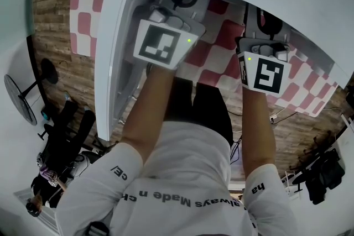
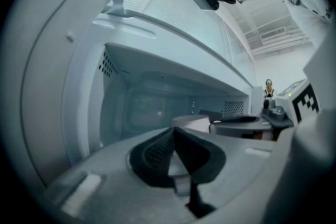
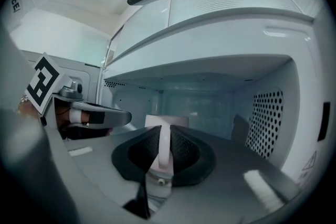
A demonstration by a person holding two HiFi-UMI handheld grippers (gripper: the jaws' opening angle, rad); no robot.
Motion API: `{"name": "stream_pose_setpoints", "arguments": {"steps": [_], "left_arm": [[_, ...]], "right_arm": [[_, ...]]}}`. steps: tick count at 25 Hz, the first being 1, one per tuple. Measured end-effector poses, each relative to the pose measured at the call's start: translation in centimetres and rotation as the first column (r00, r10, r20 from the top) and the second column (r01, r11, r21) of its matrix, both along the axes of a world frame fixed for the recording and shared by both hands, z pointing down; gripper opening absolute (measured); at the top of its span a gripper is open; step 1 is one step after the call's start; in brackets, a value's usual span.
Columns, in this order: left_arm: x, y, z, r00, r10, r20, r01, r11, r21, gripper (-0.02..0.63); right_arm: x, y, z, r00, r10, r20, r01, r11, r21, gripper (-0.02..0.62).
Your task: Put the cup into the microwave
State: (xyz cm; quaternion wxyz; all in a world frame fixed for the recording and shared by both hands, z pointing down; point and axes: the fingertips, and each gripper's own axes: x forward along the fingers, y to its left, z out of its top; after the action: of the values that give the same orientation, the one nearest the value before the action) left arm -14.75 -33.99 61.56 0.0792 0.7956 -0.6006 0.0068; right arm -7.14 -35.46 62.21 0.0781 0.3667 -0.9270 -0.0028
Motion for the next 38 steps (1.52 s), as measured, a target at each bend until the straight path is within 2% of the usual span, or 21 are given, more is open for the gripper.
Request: {"name": "stream_pose_setpoints", "arguments": {"steps": [12, 22, 23, 25, 30, 35, 38], "left_arm": [[0.3, -0.5, -0.3, 1.000, 0.004, 0.001, -0.004, 1.000, -0.003, 0.003], [0.9, 0.7, 0.1, 1.000, 0.009, 0.018, -0.008, 0.999, -0.035, 0.003], [1.0, 0.8, 0.0, 1.000, 0.007, 0.018, -0.007, 0.999, -0.040, 0.003], [1.0, 1.1, -0.2, 1.000, -0.001, 0.014, 0.002, 0.999, -0.047, 0.003], [1.5, 2.3, -1.3, 1.000, -0.001, 0.015, 0.002, 0.998, -0.060, 0.003], [1.6, 4.4, -2.1, 1.000, -0.003, 0.023, 0.006, 0.994, -0.110, 0.003], [1.9, 5.6, -3.6, 1.000, -0.018, -0.009, 0.016, 0.993, -0.120, 0.003]], "right_arm": [[0.3, -1.0, 0.5, 1.000, 0.009, 0.014, -0.009, 1.000, -0.011, 0.049], [0.9, -0.6, 2.7, 1.000, -0.010, -0.016, 0.009, 0.997, -0.073, 0.051], [0.9, -0.6, 2.8, 1.000, -0.010, -0.017, 0.008, 0.996, -0.083, 0.054], [0.9, -0.5, 2.9, 1.000, -0.006, -0.022, 0.004, 0.994, -0.110, 0.101], [1.7, 0.5, 1.6, 0.999, -0.007, -0.036, 0.003, 0.993, -0.119, 0.110], [3.2, 2.0, 0.2, 0.998, -0.006, -0.062, -0.004, 0.989, -0.145, 0.103], [4.1, 3.3, -1.4, 0.997, -0.022, -0.069, 0.011, 0.988, -0.155, 0.089]]}}
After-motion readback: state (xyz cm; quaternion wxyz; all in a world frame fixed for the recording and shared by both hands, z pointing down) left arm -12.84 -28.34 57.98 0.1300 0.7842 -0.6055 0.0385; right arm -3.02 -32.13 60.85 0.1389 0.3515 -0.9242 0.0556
